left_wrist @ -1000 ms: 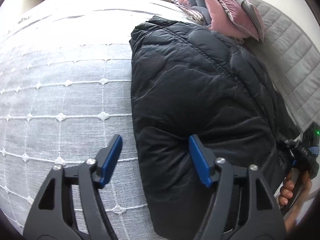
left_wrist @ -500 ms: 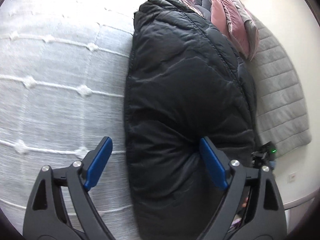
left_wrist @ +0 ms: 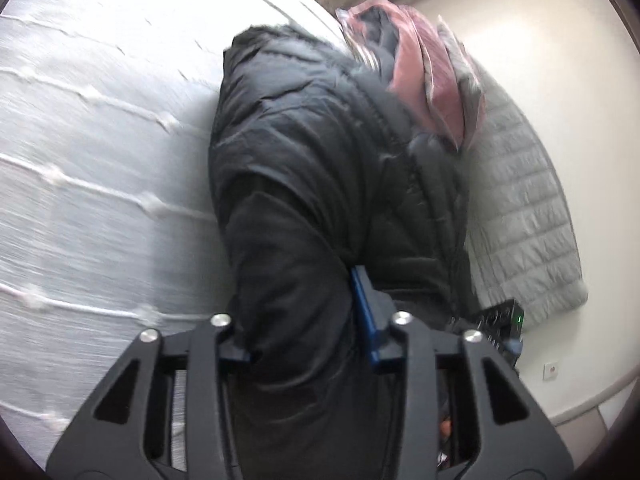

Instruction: Fold large clothes

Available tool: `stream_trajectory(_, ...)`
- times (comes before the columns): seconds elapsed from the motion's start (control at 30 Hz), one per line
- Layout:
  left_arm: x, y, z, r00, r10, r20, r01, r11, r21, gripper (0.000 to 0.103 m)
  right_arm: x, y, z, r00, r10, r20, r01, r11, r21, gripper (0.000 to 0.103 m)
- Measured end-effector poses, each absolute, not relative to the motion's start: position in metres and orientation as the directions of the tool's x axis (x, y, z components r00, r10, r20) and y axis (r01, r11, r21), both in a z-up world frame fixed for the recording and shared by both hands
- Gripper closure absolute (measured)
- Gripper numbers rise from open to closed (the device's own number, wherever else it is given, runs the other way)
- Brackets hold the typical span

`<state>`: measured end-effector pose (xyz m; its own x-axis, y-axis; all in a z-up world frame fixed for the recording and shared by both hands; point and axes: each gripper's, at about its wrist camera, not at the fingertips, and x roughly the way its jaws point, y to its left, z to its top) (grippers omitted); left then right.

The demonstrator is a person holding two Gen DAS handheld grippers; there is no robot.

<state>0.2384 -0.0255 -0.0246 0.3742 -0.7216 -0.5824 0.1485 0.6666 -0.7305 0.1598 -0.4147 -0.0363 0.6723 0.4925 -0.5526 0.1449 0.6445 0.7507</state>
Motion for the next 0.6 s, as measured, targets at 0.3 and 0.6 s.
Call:
stream_trajectory(0.3,0.21,0.113,0.021,0.576,-0.664,-0.477,0.125,0.648,-0.751,0.066,0.228,-0.291,0.011,0.618,0.626,-0.476,-0.133,0.68,0.721,0.077)
stream_trajectory(0.6,0.229,0.168,-0.068,0.405,-0.665,-0.628,-0.174,0.618,-0.767,0.047,0.27,-0.239,-0.038,0.455,0.622,-0.637,-0.081,0.741,0.666,0.076)
